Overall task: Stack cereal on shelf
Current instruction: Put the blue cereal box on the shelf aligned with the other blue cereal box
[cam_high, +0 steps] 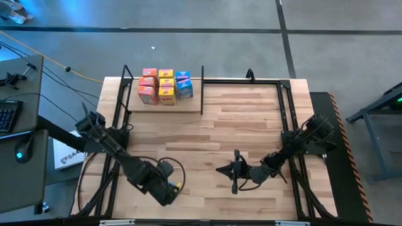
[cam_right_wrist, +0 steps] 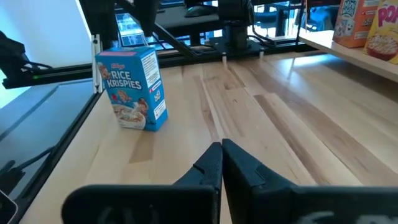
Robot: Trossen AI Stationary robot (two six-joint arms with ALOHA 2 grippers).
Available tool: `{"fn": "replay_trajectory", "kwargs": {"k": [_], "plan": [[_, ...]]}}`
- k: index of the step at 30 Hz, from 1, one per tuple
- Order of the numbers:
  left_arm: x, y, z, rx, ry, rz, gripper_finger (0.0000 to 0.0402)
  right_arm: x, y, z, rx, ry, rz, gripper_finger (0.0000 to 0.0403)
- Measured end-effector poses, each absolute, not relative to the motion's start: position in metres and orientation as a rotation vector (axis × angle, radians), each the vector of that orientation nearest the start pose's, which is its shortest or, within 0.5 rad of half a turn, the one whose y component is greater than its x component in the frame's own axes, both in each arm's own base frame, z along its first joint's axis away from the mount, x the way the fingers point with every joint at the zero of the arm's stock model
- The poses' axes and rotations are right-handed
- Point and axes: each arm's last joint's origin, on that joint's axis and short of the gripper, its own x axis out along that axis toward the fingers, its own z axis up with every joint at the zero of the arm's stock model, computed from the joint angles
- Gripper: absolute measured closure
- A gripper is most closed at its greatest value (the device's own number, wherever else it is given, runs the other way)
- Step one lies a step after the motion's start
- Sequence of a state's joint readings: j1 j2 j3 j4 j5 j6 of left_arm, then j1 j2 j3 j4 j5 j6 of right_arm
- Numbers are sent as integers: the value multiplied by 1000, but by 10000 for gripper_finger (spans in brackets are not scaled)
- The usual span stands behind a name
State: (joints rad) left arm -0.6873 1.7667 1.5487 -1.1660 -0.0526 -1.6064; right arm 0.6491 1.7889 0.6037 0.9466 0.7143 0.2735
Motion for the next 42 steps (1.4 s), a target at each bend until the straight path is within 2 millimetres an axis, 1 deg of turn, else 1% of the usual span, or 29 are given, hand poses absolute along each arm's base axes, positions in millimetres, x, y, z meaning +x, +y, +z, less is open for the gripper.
{"fn": "replay_trajectory", "kwargs": {"k": [4,11,16,19,25,32,42], "plan": [[267,-219,266,-846,1331,629,105,259,175,136,140,175,-83,401],[268,-219,267,-858,1306,640,98,257,178,136,147,170,-67,401],[270,-221,267,-896,1283,623,98,258,178,136,150,170,-69,401],[269,-223,267,-898,1273,629,98,258,178,136,151,170,-69,401],[266,-227,258,-912,1272,640,98,258,178,137,152,169,-69,401],[264,-228,255,-880,1258,661,98,258,178,137,152,169,-69,401],[269,-236,232,-801,1341,663,98,258,178,137,150,169,-69,401]]}}
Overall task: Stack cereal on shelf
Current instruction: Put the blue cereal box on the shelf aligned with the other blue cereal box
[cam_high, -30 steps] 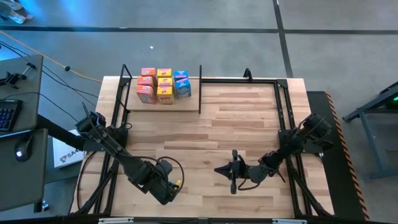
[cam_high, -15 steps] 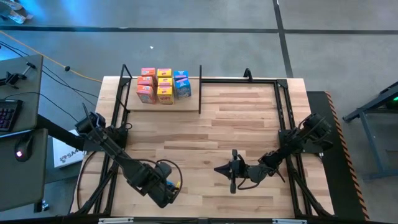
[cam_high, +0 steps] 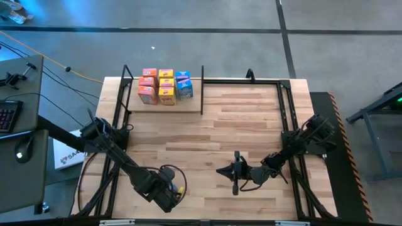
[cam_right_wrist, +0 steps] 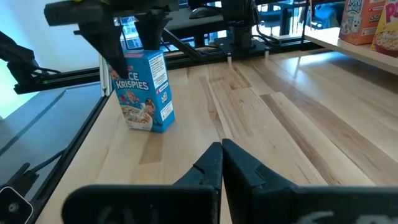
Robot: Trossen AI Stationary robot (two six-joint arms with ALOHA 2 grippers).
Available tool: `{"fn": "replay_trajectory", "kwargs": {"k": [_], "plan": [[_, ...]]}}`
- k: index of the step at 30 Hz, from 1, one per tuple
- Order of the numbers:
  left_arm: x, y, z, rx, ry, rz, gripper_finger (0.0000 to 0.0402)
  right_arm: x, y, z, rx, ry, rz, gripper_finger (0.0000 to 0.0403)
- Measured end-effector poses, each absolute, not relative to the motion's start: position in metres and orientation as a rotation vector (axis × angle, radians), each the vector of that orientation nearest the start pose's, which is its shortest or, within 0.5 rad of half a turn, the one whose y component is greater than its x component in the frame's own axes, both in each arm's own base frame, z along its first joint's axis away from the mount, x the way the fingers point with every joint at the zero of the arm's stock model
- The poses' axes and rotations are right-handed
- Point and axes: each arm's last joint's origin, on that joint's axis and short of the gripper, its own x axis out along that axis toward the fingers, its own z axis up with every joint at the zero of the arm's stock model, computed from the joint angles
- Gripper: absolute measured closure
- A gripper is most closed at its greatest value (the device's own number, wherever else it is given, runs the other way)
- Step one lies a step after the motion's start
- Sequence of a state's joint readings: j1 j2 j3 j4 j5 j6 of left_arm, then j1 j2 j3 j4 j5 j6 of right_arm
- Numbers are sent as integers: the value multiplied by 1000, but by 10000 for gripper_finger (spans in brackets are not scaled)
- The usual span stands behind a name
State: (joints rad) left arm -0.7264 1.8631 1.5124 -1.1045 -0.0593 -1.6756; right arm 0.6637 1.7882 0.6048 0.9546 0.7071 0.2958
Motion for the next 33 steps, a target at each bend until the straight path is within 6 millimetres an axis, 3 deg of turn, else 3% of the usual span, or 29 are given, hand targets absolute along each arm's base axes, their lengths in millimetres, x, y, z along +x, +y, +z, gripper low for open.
{"fn": "replay_trajectory", "kwargs": {"k": [9,15,23,33], "plan": [[266,-227,238,-667,1371,613,157,258,178,137,152,169,-69,401],[275,-195,257,-513,1377,493,207,258,178,138,147,165,-67,401],[297,-118,284,-235,1321,347,231,266,169,140,107,152,-63,401],[313,13,309,61,1236,267,231,274,158,139,110,170,-49,401]]}}
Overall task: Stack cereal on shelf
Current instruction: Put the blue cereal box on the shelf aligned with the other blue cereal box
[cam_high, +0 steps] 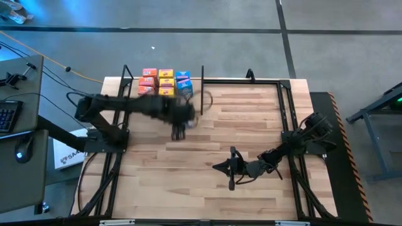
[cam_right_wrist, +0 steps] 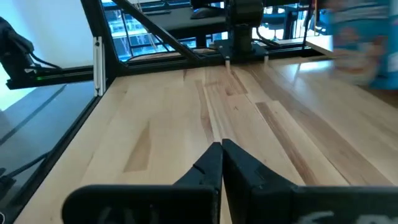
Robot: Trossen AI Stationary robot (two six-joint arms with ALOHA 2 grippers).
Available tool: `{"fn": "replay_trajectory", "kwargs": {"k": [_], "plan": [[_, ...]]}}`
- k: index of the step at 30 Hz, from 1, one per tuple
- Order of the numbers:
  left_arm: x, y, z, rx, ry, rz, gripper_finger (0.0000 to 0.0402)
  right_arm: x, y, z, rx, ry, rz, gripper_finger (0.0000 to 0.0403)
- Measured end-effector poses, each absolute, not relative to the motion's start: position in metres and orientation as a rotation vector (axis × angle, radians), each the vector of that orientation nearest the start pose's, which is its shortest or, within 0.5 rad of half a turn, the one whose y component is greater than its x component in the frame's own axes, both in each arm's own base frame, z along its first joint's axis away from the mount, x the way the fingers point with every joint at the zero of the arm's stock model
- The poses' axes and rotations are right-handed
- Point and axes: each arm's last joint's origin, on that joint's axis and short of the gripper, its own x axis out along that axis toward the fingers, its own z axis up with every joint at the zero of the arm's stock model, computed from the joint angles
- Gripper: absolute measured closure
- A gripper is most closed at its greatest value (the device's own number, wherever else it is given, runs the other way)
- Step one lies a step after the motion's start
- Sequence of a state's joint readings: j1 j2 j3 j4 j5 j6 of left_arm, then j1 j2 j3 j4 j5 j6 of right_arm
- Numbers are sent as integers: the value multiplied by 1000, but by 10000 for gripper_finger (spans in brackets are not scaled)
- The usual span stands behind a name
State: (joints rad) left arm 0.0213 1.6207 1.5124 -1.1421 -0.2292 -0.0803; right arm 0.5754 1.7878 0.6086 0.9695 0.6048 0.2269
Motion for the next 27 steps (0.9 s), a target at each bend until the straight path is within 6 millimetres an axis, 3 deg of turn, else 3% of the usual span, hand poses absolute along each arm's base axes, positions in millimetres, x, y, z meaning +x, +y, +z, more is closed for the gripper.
{"fn": "replay_trajectory", "kwargs": {"k": [7,13,20,27], "plan": [[314,92,306,132,1218,313,231,279,148,139,95,169,-79,401],[308,129,301,134,1227,345,232,282,143,139,99,171,-85,401],[307,147,296,108,1220,339,232,282,143,139,99,171,-81,401],[308,146,296,87,1197,290,232,282,144,139,109,171,-81,401]]}}
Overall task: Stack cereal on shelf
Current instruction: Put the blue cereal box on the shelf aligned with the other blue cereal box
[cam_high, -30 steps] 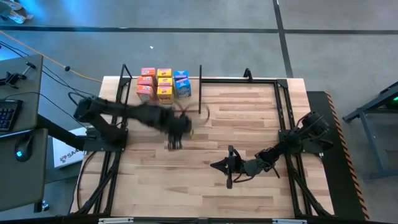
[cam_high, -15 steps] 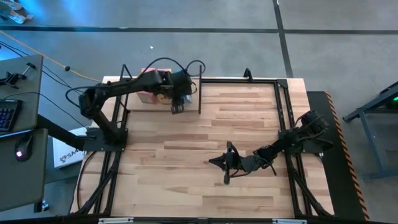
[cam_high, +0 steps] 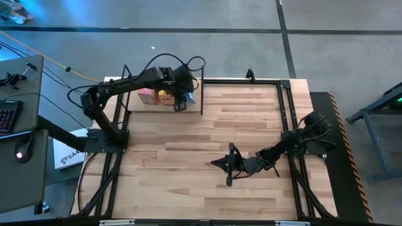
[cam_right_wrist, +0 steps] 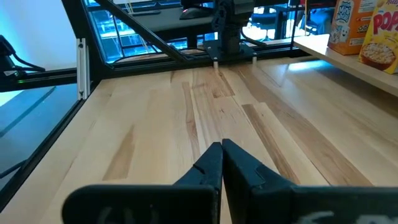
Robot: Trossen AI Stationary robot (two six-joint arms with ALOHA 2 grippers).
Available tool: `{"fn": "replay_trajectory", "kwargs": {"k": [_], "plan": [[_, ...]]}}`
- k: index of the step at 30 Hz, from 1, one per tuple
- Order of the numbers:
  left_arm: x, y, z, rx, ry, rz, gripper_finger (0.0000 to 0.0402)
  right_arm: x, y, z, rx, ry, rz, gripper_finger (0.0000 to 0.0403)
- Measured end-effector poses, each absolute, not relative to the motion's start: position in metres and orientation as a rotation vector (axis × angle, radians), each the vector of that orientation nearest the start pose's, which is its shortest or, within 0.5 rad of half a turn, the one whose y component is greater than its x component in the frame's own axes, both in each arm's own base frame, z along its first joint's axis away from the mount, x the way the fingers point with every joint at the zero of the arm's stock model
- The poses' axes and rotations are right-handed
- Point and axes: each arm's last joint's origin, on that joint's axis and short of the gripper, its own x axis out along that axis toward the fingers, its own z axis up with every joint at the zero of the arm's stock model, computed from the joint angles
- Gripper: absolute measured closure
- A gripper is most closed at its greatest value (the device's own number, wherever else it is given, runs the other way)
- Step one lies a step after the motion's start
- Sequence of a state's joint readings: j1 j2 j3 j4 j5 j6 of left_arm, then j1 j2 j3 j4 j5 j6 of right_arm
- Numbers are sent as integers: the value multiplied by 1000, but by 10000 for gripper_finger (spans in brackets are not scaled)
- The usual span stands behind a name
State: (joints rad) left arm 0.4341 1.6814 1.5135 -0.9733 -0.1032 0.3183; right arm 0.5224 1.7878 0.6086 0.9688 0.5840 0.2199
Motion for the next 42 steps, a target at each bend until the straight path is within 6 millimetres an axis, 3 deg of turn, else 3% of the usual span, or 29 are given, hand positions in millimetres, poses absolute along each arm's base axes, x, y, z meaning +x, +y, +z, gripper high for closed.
{"fn": "replay_trajectory", "kwargs": {"k": [16,30,35,42], "plan": [[310,146,295,81,1194,300,230,282,144,138,116,173,-75,401],[313,151,286,123,1239,307,166,281,144,138,116,173,-75,401],[313,149,294,215,1259,349,165,281,144,138,116,173,-72,401],[307,131,325,294,1192,385,174,281,144,138,116,173,-72,401]]}}
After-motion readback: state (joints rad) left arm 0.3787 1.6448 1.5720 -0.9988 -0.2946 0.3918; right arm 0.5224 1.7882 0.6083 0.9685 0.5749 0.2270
